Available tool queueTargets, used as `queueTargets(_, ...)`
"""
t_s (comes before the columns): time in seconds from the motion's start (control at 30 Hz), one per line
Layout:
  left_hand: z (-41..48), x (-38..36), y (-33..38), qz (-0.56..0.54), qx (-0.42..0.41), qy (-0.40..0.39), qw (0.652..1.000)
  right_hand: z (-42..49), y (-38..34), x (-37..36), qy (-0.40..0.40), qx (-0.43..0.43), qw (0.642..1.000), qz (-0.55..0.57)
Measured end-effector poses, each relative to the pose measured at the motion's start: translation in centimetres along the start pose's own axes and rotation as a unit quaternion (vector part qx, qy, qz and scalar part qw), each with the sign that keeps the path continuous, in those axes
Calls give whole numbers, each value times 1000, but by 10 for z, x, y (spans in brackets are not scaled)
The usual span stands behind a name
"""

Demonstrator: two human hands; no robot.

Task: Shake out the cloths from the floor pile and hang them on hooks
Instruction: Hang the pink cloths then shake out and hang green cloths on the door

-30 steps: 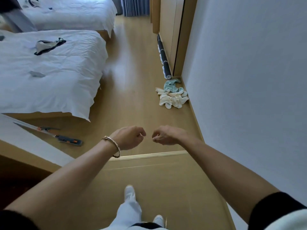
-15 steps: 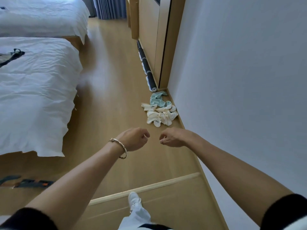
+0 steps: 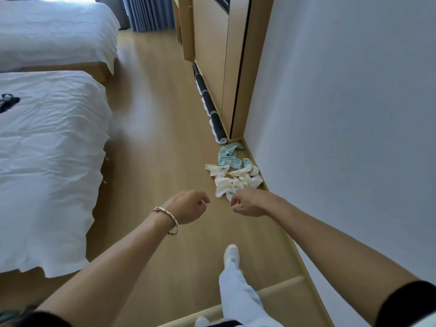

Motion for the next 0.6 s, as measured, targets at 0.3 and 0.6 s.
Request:
queueTargets(0.3, 143, 80, -22, 42, 24, 37, 998, 139, 33, 117, 35, 56, 998, 3)
queueTargets(0.6, 286, 137, -6, 54, 52, 18, 997, 243, 105, 208, 2, 76, 997, 12)
Point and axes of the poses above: each hand's wrist, its own z-axis towards the middle knuckle, its own x-axis out of the back of the hand, y = z × x, the point moved 5 cm from there along z, towards the middle knuckle, and after that the axes turned 7 degrees about -z, right-handed, at the moved point
